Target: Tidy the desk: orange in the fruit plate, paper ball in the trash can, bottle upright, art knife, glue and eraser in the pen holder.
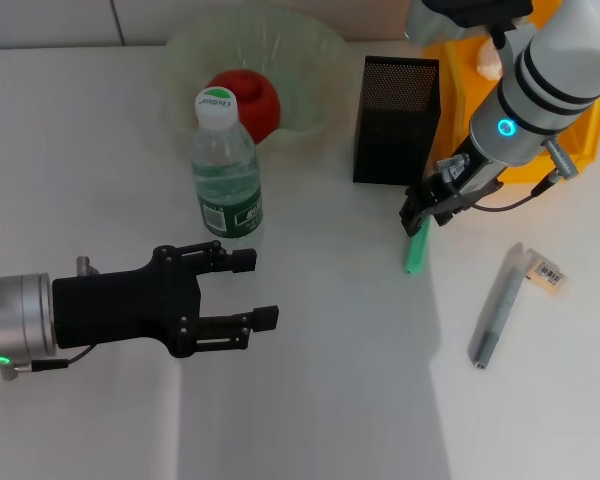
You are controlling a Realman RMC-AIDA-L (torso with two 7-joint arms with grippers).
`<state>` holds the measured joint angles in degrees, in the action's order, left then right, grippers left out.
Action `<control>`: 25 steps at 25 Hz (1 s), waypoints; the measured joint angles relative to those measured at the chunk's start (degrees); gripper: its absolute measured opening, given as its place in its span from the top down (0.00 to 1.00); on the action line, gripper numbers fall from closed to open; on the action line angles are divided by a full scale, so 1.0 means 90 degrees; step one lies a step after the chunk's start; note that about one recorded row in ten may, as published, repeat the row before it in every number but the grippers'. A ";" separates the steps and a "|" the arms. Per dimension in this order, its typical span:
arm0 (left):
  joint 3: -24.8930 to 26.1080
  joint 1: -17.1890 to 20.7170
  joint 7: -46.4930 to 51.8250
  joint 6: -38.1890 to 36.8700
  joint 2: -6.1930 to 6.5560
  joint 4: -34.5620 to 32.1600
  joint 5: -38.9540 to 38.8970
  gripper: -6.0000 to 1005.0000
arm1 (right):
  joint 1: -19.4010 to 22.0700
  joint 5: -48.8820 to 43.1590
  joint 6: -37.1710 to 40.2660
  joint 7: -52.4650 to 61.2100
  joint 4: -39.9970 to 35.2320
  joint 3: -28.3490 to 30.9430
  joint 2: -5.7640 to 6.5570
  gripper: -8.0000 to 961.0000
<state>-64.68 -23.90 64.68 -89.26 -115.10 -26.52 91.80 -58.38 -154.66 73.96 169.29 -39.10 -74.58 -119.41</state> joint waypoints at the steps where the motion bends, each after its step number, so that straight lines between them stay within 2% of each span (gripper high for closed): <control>1: 0.0000 0.0000 0.0000 0.0000 -0.0001 0.0001 0.0000 0.24 | -0.0020 -0.0002 -0.0021 0.0000 0.0041 -0.0001 -0.0001 0.53; 3: 0.0000 0.0000 0.0000 0.0000 -0.0007 0.0006 -0.0002 0.24 | -0.0032 -0.0004 -0.0095 0.0000 0.0089 -0.0003 -0.0007 0.57; 25: 0.0000 -0.0010 0.0000 0.0024 -0.0071 0.0026 0.0002 0.24 | -0.0123 0.0035 -0.0435 0.0001 0.0467 0.0009 -0.0033 0.60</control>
<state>-64.68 -23.99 64.69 -89.05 -115.73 -26.28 91.82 -59.49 -154.34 70.04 169.30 -34.89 -74.50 -119.70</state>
